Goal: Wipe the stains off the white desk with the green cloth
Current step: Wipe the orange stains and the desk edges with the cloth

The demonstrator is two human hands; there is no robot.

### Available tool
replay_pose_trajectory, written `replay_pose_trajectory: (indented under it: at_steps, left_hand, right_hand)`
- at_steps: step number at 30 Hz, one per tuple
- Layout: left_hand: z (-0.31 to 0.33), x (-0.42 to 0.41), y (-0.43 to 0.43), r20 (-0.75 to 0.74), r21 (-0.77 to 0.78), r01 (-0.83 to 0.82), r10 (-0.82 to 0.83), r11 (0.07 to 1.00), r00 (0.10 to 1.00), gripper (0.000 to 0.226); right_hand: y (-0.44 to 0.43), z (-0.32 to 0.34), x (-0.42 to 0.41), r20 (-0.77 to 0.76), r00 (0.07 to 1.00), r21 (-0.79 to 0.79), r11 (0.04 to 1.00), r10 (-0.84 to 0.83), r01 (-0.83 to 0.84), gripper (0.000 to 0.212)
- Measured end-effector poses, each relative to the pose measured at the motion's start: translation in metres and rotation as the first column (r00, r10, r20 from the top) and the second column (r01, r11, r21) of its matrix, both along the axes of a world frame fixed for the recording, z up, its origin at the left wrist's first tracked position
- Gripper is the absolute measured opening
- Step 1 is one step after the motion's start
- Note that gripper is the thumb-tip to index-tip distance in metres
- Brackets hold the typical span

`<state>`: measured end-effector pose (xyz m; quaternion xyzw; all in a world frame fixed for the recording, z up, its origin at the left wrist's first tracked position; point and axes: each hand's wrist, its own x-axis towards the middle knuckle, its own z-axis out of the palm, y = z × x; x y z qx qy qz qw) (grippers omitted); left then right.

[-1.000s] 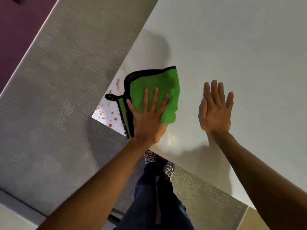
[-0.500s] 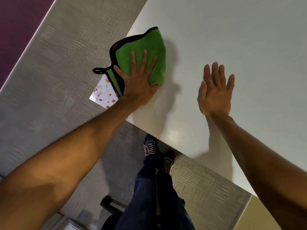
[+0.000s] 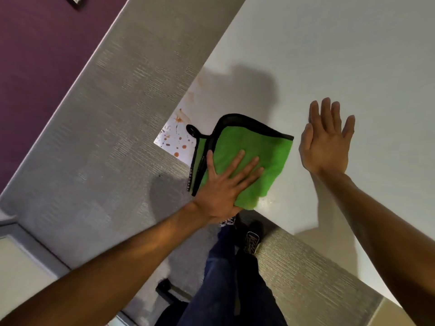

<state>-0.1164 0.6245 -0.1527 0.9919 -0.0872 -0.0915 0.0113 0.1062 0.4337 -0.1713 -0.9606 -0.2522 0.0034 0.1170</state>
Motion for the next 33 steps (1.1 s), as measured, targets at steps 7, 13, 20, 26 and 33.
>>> replay_pose_trajectory:
  at_steps: [7, 13, 20, 26, 33]
  left_hand:
    - [0.003, 0.005, 0.017, 0.024, 0.004, -0.185, 0.185, 0.983, 0.982, 0.091]
    - [0.013, 0.002, 0.064, 0.01, 0.066, -0.228, 0.228, 0.971, 0.974, 0.09]
    - [0.015, 0.018, 0.13, -0.041, 0.183, -0.377, 0.39, 0.908, 0.92, 0.104]
    - [0.009, 0.043, 0.16, -0.023, 0.026, -0.477, 0.478, 0.878, 0.878, 0.086]
    - [0.008, 0.042, 0.134, -0.011, 0.07, -0.462, 0.464, 0.884, 0.886, 0.082]
  right_hand:
    - [-0.002, -0.003, 0.0, 0.034, 0.999, 0.028, 0.999, 0.015, -0.016, 0.057]
    - [-0.002, -0.005, 0.0, 0.067, 0.997, 0.076, 0.996, 0.039, -0.044, 0.058]
    - [0.0, 0.0, 0.001, 0.037, 0.998, 0.063, 0.997, 0.045, -0.047, 0.059]
    - [0.0, -0.002, 0.002, 0.028, 0.998, 0.05, 0.997, 0.05, -0.051, 0.059]
    - [-0.001, -0.002, 0.002, -0.01, 0.998, 0.06, 0.996, 0.065, -0.064, 0.06]
